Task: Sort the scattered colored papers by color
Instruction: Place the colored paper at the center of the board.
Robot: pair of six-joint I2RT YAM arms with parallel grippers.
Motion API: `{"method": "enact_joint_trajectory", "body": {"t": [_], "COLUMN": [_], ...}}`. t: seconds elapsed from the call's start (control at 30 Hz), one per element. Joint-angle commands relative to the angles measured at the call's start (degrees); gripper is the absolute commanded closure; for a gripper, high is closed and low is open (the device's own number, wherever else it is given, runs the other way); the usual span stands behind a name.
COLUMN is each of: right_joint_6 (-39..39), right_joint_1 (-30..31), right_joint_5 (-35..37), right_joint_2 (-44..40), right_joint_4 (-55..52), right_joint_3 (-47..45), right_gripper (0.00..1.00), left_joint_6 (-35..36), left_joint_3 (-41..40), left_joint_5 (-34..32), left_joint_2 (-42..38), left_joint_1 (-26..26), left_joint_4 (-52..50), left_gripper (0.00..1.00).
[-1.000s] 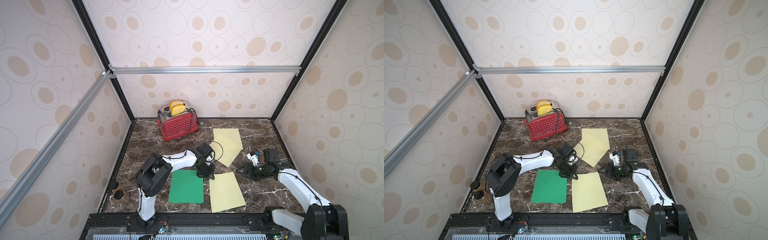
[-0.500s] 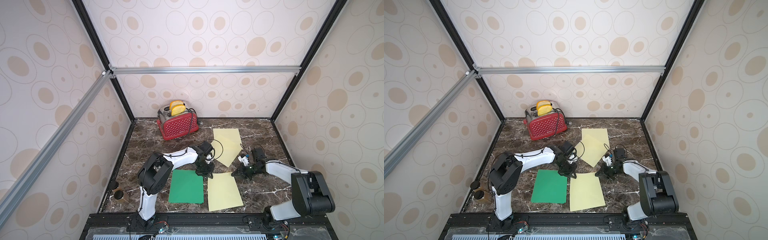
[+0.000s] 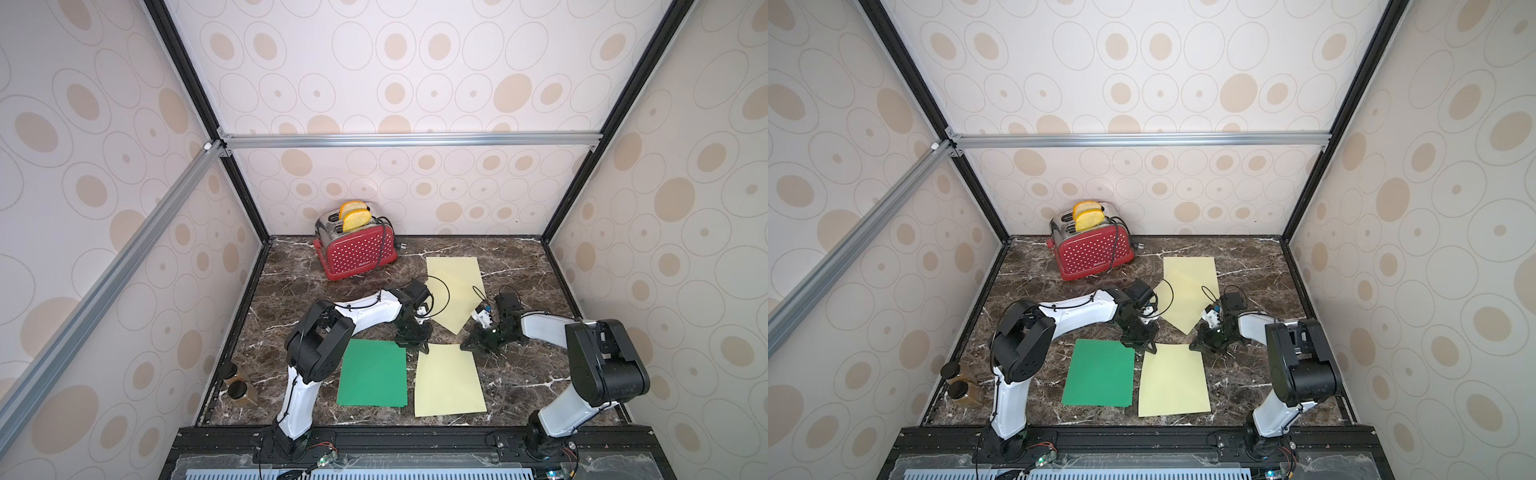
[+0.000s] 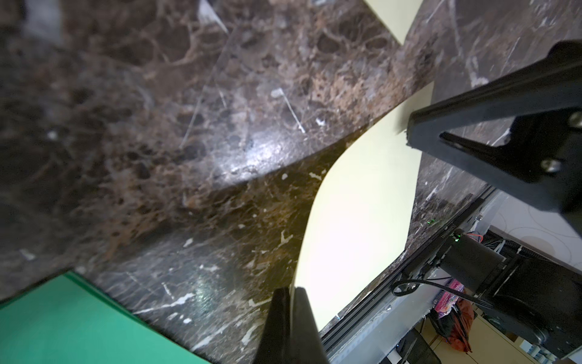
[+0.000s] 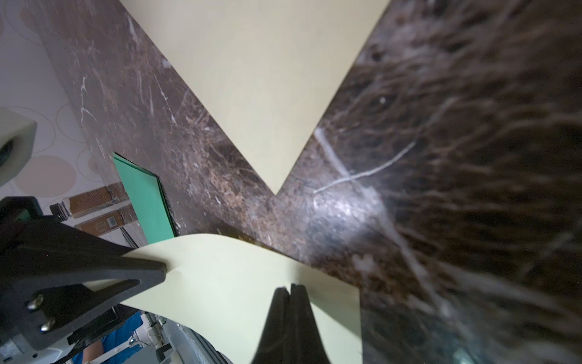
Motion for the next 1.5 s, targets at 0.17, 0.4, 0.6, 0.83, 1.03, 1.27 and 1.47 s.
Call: {"method": "enact_joint_trajectory", "body": {"t": [0.17, 0.4, 0.6, 0.83, 1.03, 1.27, 1.47], "right_joint_6": [-2.5, -2.9, -3.5, -4.1, -4.5, -5.9, -7.5], "right_joint_1": [0.3, 0.3, 0.3, 0.3, 0.3, 0.2, -0.2], "right_joint_5": [2.0, 2.4, 3.1, 4.7, 6.1, 9.3, 12.9], "right_joint_2": [1.8, 2.7, 2.8, 2.4, 2.0, 0.5, -0.8], "right_joint_4": [-2.7, -3.4, -4.1, -5.7, -6.5, -8.7, -11.8], "right_joint_3": [2.4, 2.9, 2.8, 2.7, 2.0, 1.9, 3.6], "right_gripper": [0.98, 0.99, 0.99, 0.99, 0.99, 0.99, 0.99], "left_joint_6": [2.8, 5.1, 6.2, 8.5, 9.8, 10.2, 10.6], "left_joint_3": [3.7, 4.5, 4.7, 5.6, 6.0, 6.3, 6.5], "left_joint_5": [-0.4, -1.4, -2.3, -4.6, -6.5, -8.9, -11.6], "left_joint_2": [1.3, 1.6, 2.4, 2.3, 1.9, 0.9, -0.7], "left_joint_1": [1.4, 2.0, 2.1, 2.2, 2.5, 2.8, 3.1], "left_joint_4": [-4.0, -6.5, -7.8, -9.9, -10.5, -10.9, -10.8], "left_gripper": [1.00, 1.00, 0.90, 0.67, 0.61, 0.59, 0.59]}}
